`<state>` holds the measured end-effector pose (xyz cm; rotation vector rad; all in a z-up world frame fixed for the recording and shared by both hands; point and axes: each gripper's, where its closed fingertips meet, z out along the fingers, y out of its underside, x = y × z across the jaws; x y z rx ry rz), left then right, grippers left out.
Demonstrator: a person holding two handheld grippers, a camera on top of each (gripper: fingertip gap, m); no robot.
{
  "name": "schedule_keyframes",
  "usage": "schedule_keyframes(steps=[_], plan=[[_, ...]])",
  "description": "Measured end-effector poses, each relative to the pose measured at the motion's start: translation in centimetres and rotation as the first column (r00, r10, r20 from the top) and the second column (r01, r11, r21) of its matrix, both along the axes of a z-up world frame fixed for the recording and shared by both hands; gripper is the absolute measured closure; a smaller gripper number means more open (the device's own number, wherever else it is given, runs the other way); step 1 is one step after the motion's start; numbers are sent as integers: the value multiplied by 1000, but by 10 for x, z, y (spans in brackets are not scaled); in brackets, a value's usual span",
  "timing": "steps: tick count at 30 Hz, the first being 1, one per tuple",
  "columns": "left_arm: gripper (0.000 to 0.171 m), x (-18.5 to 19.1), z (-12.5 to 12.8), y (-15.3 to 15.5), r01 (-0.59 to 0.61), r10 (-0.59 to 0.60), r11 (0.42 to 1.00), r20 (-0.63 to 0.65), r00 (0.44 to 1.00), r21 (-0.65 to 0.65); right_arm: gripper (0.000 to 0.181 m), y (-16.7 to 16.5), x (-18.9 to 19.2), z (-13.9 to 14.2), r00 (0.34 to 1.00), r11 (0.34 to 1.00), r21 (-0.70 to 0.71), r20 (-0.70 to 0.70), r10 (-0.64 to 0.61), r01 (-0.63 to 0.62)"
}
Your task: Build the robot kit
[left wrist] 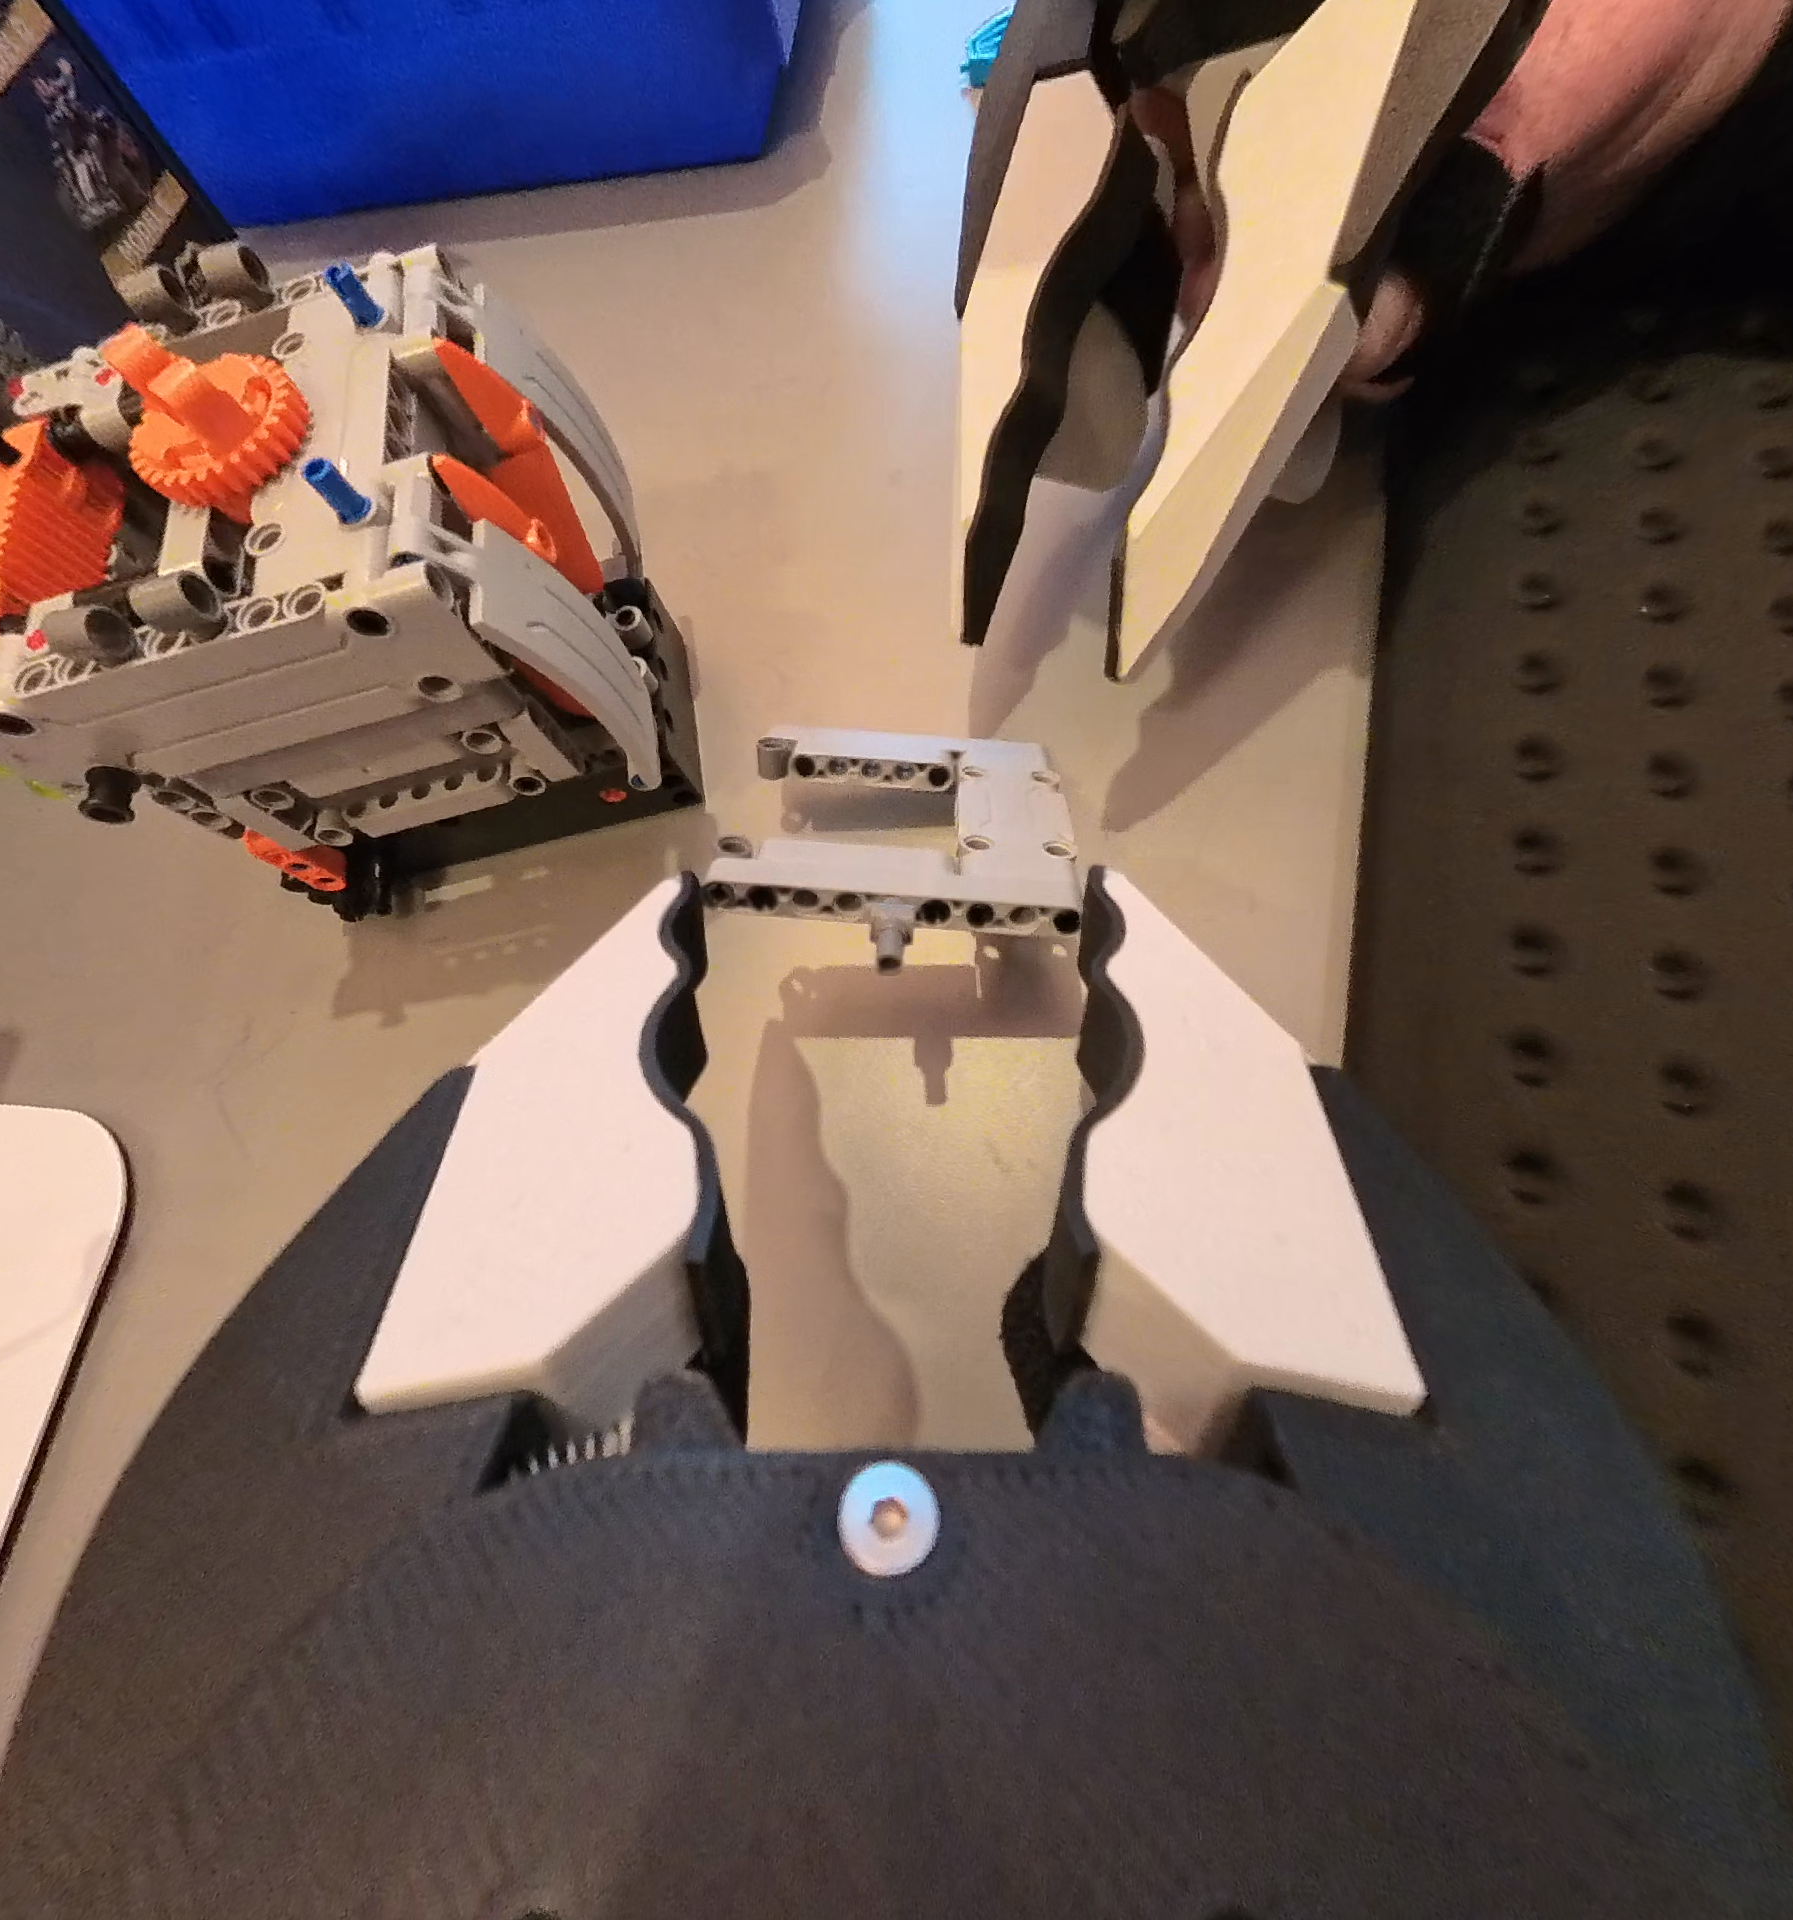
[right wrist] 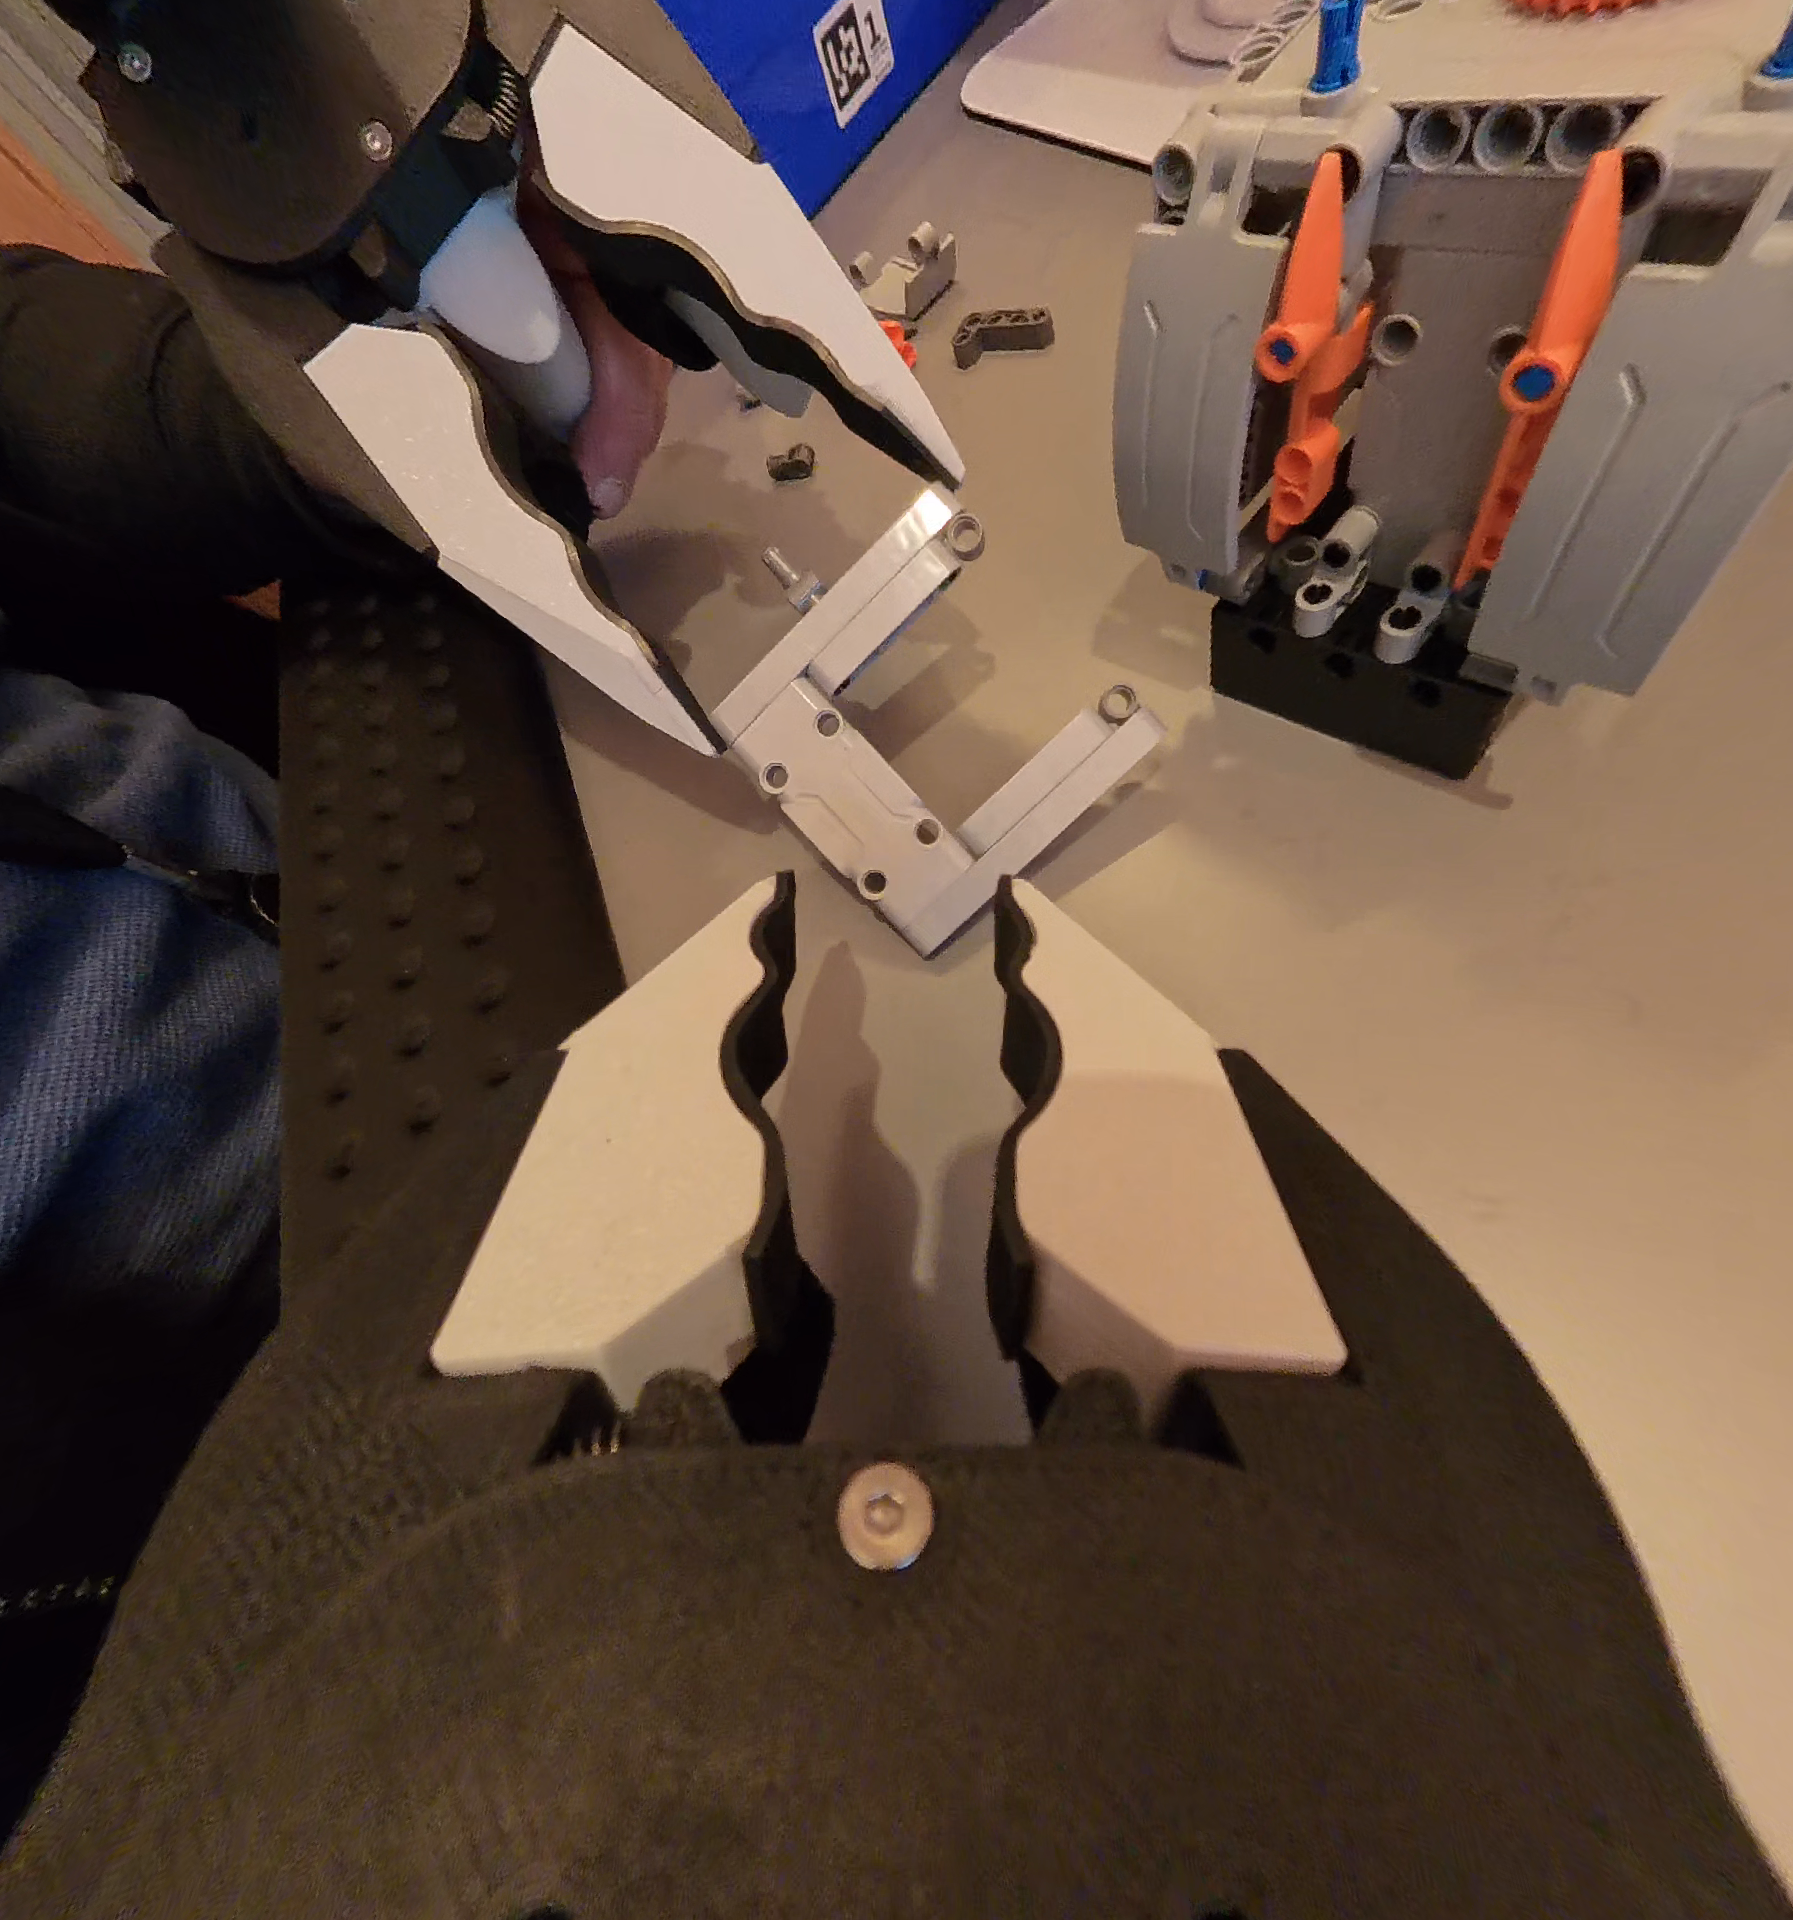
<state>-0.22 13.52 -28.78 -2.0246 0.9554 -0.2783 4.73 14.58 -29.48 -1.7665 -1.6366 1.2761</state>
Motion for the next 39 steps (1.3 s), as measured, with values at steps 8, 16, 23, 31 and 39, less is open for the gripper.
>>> schedule_keyframes(steps=[8,16,23,31,39], plan=[[102,0,-10,-1,10,-9,998,24,1000,-64,145,1,2,-16,996,1000,3,92,-3,3],[103,2,-19,-4,30,-30,995,1,1000,-94,153,-3,-4,-27,987,1000,-23,160,5,-1],[103,1,-33,-7,36,-37,986,-6,999,-161,163,1,-2,-30,985,1000,-1,172,-16,16],[92,4,-44,-12,53,-58,975,-17,998,-214,162,-2,-2,-30,986,1000,1,166,0,0],[99,3,-44,-10,41,-50,979,-38,998,-201,162,-5,-2,-30,987,1000,5,163,17,-18]])
